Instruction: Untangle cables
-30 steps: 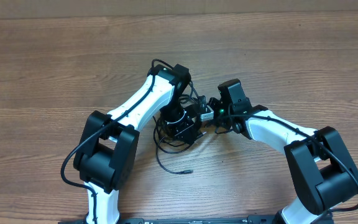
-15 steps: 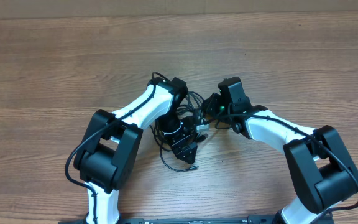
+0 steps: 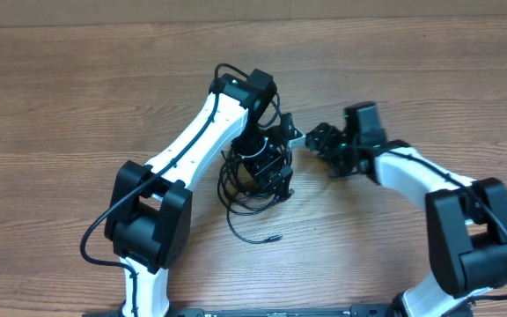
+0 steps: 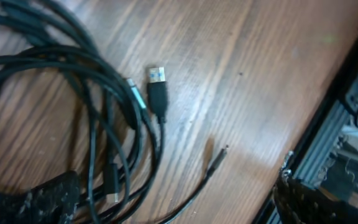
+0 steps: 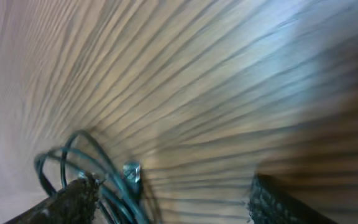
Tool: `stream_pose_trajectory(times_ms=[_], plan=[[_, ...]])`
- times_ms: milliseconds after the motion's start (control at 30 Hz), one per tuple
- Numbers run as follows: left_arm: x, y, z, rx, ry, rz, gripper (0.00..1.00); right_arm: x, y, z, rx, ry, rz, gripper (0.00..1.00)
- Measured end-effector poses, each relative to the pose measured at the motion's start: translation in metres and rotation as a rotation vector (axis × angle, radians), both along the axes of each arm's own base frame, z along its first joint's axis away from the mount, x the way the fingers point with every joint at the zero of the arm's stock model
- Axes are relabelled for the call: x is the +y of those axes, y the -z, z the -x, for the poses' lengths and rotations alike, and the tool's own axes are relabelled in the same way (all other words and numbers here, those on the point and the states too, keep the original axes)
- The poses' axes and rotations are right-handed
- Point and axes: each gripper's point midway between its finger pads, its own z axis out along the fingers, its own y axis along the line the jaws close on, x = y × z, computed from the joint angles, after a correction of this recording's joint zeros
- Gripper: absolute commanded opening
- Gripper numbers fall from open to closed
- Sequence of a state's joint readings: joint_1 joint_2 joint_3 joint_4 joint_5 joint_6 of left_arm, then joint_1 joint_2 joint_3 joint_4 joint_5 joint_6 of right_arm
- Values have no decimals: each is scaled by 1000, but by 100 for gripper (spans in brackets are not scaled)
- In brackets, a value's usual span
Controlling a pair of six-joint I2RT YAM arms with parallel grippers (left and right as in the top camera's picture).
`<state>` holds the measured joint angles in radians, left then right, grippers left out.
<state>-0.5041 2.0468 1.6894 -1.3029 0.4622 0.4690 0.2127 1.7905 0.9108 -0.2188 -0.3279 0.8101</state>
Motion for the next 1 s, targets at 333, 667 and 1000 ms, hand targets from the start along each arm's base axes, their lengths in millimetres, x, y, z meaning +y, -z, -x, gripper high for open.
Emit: stream_pose_trajectory(times_ms=[333, 667, 1000], plan=[[-7, 39, -25, -50, -220, -21, 61, -12, 0, 2, 33, 26, -22, 73], [-11, 80, -21, -15, -413, -32, 47, -12, 0, 2, 32, 27, -22, 73], [-5, 68, -32, -33, -527, -126, 55, -12, 0, 2, 31, 27, -22, 73]])
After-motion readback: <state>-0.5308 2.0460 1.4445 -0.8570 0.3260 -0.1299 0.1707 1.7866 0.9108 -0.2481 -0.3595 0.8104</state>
